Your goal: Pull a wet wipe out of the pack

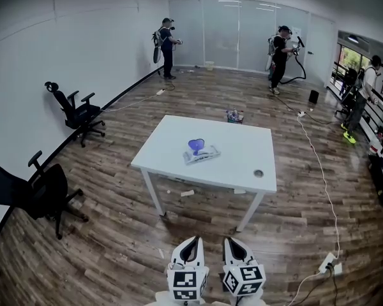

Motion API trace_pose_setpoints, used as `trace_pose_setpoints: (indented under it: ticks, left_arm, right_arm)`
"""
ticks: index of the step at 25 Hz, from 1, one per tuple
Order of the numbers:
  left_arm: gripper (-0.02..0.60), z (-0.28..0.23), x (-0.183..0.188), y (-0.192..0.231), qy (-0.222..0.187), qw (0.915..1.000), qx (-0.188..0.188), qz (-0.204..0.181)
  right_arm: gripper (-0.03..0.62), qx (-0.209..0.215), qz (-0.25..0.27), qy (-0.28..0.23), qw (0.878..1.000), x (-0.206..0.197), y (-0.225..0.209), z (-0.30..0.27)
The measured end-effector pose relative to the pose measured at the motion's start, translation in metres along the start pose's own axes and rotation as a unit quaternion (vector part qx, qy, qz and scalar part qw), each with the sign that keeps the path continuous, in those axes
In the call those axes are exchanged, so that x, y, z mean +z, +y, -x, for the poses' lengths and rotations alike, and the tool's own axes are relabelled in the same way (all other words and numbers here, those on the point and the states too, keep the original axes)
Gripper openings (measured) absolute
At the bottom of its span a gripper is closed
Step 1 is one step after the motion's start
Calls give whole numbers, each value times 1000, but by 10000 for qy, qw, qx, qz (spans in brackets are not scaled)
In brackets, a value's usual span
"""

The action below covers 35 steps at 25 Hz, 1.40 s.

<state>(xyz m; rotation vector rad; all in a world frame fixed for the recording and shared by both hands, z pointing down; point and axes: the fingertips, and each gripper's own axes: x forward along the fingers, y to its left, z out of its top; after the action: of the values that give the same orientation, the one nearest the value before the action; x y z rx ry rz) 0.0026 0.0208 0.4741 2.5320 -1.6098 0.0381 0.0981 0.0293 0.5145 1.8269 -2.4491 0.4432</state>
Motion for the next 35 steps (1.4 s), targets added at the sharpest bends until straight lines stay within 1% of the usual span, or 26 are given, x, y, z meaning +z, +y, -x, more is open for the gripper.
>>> trace_pose_setpoints:
  ticks: [16, 20, 24, 27, 32, 35]
  left_arm:
    - [0, -16, 2, -1, -16, 10000, -53, -18]
    - [-2, -21, 4, -1, -82, 9999, -91, -39]
    - [-2, -27, 6, 4, -109, 9999, -87, -96]
    - [-2, -33, 4, 8, -90, 9999, -94, -62]
    - [-2, -41, 7, 13, -137, 9998, -75, -120]
    - [0, -49, 9, 18, -155, 9998, -63, -80]
  right_arm:
    - [9, -67, -77, -20, 9999, 3, -14, -8]
    - [9, -97, -83, -44, 9999, 4, -17, -10]
    - [9, -148, -119, -73, 9998, 5, -21, -17]
    - [9, -153, -155, -55, 9997, 4, -22, -24]
    - [9, -132, -78, -78, 9999, 8, -23, -34]
    - [9, -116, -47, -66, 9999, 11, -24, -42]
